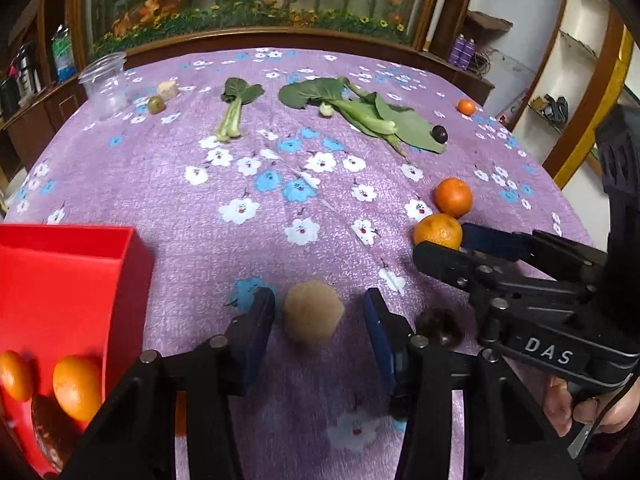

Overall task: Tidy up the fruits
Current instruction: 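Grasp the beige round ball with the left tool while the right grasps a mandarin, then lower the ball into the red box with the left tool while the right drops mandarin, then withdraw both open tools from the red box toward the table items, then grasp a mandarin with the left tool while the right tool grasps an orange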

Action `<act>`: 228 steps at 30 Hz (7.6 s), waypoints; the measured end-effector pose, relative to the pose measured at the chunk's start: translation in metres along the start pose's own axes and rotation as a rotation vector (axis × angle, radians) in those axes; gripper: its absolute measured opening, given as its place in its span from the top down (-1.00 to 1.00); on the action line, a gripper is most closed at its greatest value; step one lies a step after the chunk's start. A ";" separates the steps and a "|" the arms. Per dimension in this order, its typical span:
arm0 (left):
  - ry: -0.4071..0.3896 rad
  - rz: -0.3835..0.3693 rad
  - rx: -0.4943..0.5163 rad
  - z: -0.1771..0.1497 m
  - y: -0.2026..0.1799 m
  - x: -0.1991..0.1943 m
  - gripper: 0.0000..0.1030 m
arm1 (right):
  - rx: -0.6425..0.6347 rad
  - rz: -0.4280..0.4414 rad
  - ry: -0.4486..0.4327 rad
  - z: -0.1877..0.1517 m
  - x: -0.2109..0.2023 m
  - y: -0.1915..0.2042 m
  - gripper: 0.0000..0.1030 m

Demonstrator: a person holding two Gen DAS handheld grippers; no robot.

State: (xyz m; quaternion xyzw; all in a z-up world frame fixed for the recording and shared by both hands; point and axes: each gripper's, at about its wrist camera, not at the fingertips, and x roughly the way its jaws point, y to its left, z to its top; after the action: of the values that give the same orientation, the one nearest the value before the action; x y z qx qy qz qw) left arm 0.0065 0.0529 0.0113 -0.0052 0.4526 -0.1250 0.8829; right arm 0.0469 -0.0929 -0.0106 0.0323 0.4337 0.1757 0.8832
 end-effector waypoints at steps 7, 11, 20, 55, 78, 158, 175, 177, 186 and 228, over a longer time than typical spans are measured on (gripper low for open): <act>-0.026 0.050 0.052 -0.002 -0.009 0.004 0.46 | -0.042 -0.060 -0.008 0.001 0.007 0.006 0.17; -0.030 0.041 0.032 -0.001 -0.004 0.003 0.46 | -0.052 -0.066 -0.013 0.000 0.007 0.009 0.29; -0.053 -0.001 -0.021 -0.005 -0.002 -0.021 0.46 | -0.001 -0.017 -0.026 -0.002 -0.009 0.004 0.30; -0.236 0.115 -0.162 -0.066 0.030 -0.150 0.45 | -0.103 0.083 -0.103 -0.055 -0.107 0.078 0.30; -0.269 0.219 -0.367 -0.094 0.141 -0.167 0.45 | -0.303 0.141 -0.024 -0.037 -0.067 0.191 0.29; -0.237 0.231 -0.260 -0.072 0.072 -0.184 -0.44 | 0.003 0.136 -0.120 -0.072 -0.106 0.077 -0.32; -0.117 0.084 -0.169 -0.065 0.028 -0.125 -0.44 | 0.126 0.026 -0.070 -0.077 -0.091 -0.018 -0.32; -0.111 0.075 -0.155 -0.064 0.025 -0.118 -0.44 | 0.127 0.023 -0.066 -0.073 -0.088 -0.020 -0.32; -0.056 0.021 -0.116 -0.059 0.027 -0.085 -0.44 | 0.129 0.045 -0.051 -0.066 -0.070 -0.018 -0.32; -0.014 0.053 -0.033 -0.029 0.019 -0.035 -0.04 | 0.145 0.071 -0.033 -0.014 -0.048 -0.042 -0.33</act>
State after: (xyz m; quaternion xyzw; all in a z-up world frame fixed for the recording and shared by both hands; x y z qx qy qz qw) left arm -0.0321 0.0821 0.0194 -0.0088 0.4483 -0.0938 0.8889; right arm 0.0204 -0.1500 0.0081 0.1142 0.4290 0.1745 0.8789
